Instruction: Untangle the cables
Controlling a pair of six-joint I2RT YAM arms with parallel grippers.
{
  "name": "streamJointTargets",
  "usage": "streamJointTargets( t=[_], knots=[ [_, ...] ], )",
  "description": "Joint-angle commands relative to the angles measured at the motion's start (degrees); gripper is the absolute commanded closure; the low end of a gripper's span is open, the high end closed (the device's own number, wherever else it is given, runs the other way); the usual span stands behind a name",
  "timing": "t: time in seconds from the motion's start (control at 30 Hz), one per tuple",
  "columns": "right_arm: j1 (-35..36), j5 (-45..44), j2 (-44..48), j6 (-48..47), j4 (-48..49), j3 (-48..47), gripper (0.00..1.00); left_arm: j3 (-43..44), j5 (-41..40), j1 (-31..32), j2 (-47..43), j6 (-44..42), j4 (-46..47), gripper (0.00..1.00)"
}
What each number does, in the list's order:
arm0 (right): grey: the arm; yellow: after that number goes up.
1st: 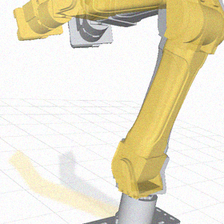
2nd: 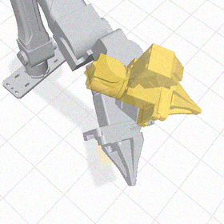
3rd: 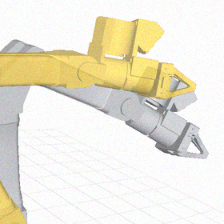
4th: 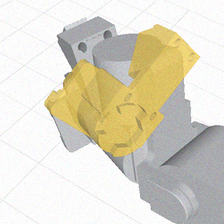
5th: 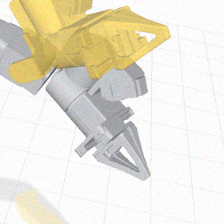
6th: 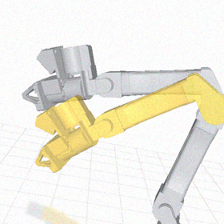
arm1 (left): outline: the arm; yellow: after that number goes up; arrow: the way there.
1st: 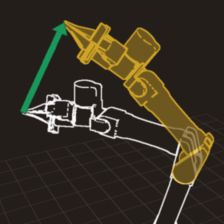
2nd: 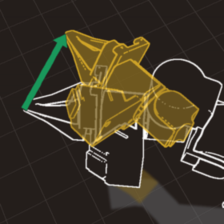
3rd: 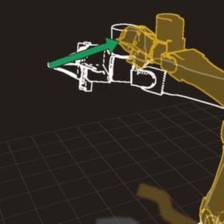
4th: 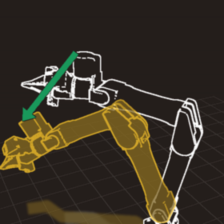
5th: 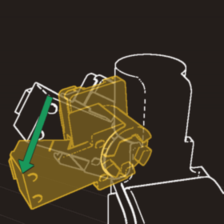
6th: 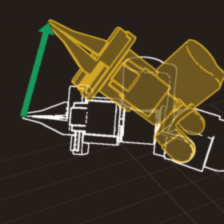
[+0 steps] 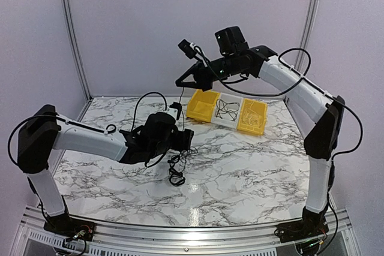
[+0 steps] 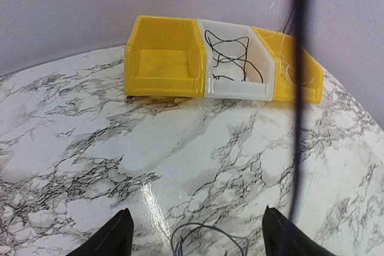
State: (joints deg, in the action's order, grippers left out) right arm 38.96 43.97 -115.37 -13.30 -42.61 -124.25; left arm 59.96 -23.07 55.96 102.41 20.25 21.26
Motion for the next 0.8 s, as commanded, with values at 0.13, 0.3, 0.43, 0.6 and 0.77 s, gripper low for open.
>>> streamJointTargets(
  t=[0.13, 0.3, 0.43, 0.6, 0.77],
  knots=[
    [0.49, 2.13, 2.97, 8.89, -0.67, -16.10, 1.00, 3.37, 4.95, -4.63, 8.47, 2.80, 5.46, 0.56],
    [0.42, -9.27, 10.96, 10.02, 12.03, -14.94, 1.00, 1.76, 8.75, -5.30, 11.93, 4.81, 8.43, 0.67],
    [-0.38, -17.36, 13.60, 10.23, 19.45, -17.69, 1.00, 1.58, 11.45, -5.50, 14.75, 4.19, 8.34, 0.72],
    [-2.03, -24.38, 16.06, 9.20, 27.72, -19.82, 1.00, -1.85, 12.70, -5.69, 15.89, 4.55, 8.10, 0.75],
    [-5.23, -30.35, 18.96, 6.28, 33.83, -19.28, 1.00, -5.84, 12.61, -5.86, 14.57, 5.14, 7.71, 0.77]
  ],
)
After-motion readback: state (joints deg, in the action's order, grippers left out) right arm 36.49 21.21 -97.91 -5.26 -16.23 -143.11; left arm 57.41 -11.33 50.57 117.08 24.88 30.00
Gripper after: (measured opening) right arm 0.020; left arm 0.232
